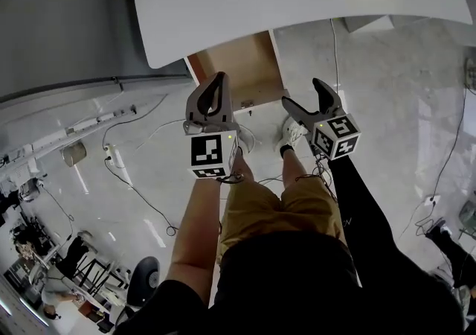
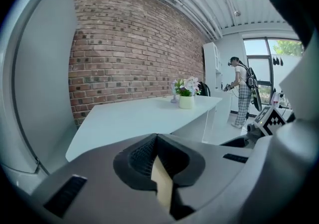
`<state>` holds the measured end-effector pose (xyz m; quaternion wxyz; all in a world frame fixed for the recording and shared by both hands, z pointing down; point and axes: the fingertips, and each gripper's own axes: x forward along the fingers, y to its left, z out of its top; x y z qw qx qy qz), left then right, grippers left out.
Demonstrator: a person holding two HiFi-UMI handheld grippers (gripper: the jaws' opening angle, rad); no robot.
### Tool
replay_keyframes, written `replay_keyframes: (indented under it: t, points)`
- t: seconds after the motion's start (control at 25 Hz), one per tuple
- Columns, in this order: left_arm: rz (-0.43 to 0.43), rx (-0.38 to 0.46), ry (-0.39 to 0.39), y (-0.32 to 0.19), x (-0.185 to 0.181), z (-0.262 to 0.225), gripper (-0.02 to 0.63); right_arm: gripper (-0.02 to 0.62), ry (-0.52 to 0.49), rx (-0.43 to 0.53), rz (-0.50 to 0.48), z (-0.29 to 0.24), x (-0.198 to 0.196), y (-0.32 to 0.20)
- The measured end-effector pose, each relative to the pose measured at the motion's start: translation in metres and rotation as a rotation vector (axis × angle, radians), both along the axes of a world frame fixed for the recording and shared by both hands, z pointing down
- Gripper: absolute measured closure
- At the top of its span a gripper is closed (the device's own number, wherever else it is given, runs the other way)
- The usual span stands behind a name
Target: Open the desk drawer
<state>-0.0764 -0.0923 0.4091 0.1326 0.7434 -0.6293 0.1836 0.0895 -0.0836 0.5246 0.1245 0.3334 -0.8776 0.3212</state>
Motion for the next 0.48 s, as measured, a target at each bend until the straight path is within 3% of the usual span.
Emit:
replay_keyframes:
  t: [0.48]
  points:
    - [-0.078,0.04,-0.067,0.026,-0.019,-0.096,0.597,0.158,-0.015,0.272,-0.149,-0.15,-0.021,-0.03]
